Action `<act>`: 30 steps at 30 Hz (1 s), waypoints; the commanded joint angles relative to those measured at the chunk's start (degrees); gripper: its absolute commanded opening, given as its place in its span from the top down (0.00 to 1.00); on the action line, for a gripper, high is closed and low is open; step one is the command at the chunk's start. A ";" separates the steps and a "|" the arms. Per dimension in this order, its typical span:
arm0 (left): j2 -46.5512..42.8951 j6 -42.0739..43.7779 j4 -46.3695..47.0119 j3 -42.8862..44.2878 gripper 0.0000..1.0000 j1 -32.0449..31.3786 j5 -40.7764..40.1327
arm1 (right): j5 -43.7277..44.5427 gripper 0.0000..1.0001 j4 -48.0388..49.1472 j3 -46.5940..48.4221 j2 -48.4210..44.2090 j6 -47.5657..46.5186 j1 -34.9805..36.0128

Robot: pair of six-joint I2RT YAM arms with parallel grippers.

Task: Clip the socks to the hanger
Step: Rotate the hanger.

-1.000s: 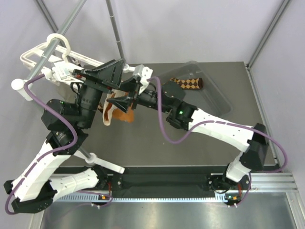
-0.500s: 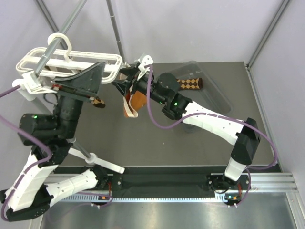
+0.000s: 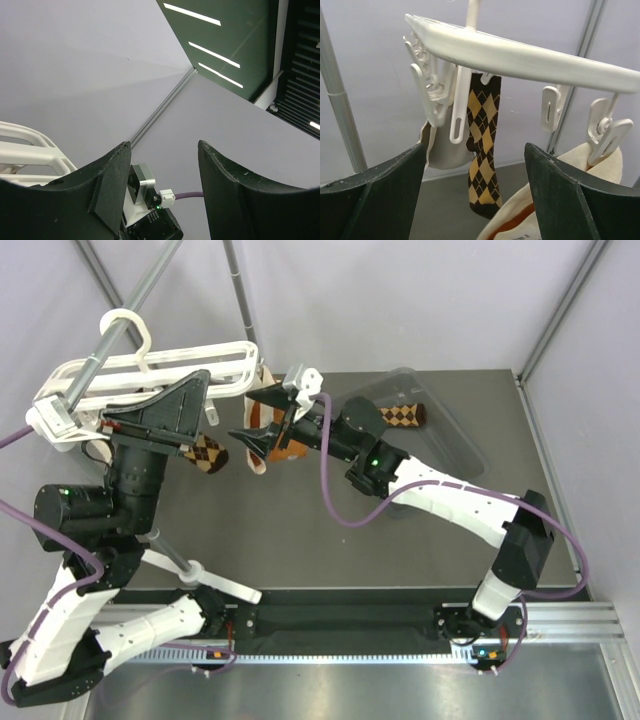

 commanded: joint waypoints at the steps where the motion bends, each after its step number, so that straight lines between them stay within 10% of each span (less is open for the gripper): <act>1: 0.22 0.53 1.25 -0.21 0.39 -0.14 -0.24 | -3.65 0.21 4.42 1.81 -1.99 -0.81 0.62; 30: -2.06 1.94 -2.27 -0.91 0.39 -0.14 -2.70 | -7.08 0.21 4.25 15.53 10.41 3.16 5.11</act>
